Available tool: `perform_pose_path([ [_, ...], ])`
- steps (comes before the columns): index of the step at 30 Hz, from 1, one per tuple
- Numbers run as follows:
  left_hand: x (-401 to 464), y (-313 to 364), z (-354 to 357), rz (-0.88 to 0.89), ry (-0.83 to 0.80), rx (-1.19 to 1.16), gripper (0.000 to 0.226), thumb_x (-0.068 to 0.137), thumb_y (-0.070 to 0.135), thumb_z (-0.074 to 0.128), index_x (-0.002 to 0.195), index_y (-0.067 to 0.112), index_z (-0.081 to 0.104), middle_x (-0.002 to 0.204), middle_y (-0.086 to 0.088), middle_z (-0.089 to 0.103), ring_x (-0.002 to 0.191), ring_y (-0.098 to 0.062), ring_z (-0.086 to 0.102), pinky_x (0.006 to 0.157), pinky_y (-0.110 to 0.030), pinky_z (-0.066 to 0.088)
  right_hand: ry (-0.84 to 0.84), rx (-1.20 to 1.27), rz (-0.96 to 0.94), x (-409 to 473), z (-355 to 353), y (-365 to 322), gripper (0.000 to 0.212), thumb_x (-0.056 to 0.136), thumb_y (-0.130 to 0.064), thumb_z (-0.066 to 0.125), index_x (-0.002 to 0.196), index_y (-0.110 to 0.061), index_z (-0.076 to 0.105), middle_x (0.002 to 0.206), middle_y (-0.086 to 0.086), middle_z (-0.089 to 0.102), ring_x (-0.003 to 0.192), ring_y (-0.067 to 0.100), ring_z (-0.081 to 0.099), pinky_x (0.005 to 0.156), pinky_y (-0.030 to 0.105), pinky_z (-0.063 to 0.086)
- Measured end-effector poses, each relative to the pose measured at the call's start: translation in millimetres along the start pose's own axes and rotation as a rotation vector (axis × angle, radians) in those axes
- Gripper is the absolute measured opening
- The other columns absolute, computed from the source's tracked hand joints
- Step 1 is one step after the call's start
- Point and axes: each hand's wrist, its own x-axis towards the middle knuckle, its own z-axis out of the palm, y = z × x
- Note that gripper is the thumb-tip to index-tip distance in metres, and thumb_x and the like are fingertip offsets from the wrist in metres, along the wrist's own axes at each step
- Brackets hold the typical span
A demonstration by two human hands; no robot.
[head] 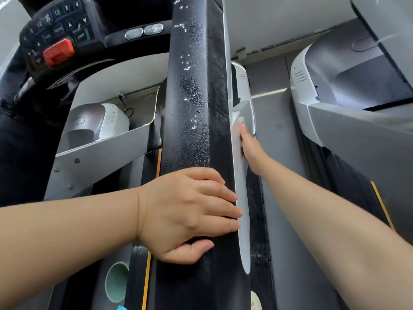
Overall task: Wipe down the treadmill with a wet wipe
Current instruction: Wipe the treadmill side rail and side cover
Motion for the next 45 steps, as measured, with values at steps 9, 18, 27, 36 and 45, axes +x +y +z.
perform_pose_path([
  [9,0.2,-0.1,0.3,0.000,0.002,0.005,0.046,0.080,0.032,0.040,0.110,0.012,0.069,0.116,-0.002,0.067,0.111,-0.023,0.057,0.102,-0.034,0.032,0.020,0.027,-0.065,5.2,3.5,-21.6,0.050,0.098,-0.056,0.025,0.125,-0.022,0.050,0.117,-0.001,0.054,0.098,0.009,0.049,0.092,0.022,0.034],
  [18,0.2,0.7,0.6,0.021,0.016,0.032,0.046,0.081,0.032,0.041,0.109,0.011,0.069,0.115,-0.004,0.067,0.110,-0.026,0.058,0.100,-0.037,0.033,-0.193,0.038,-0.403,-151.2,14.3,38.6,0.051,0.098,-0.051,0.032,0.145,-0.031,0.031,0.151,-0.014,0.031,0.139,0.006,0.030,0.117,0.033,0.023],
  [27,-0.1,0.3,0.5,0.033,0.040,0.046,0.045,0.081,0.030,0.041,0.109,0.010,0.070,0.115,-0.005,0.067,0.108,-0.026,0.060,0.099,-0.037,0.035,-0.110,-0.006,-0.338,-100.0,12.1,-22.4,0.048,0.104,-0.038,0.018,0.150,-0.024,0.018,0.151,-0.019,0.020,0.134,-0.010,0.016,0.118,0.022,0.007],
  [36,0.1,1.0,0.6,0.035,0.047,0.066,0.045,0.082,0.029,0.039,0.110,0.010,0.070,0.115,-0.005,0.067,0.108,-0.027,0.061,0.098,-0.038,0.036,-0.188,-0.159,-0.358,-272.2,26.7,120.3,0.059,0.089,-0.070,0.020,0.143,-0.055,0.002,0.148,-0.042,0.001,0.139,-0.013,0.001,0.115,0.017,0.006],
  [45,-0.5,2.1,1.8,0.045,0.085,0.090,0.044,0.083,0.027,0.040,0.110,0.010,0.069,0.115,-0.005,0.067,0.106,-0.027,0.061,0.097,-0.038,0.037,-0.091,0.155,0.150,-235.0,21.4,91.6,0.071,0.091,-0.069,0.026,0.150,-0.030,0.020,0.150,-0.014,0.030,0.138,0.008,0.028,0.118,0.031,0.017],
])
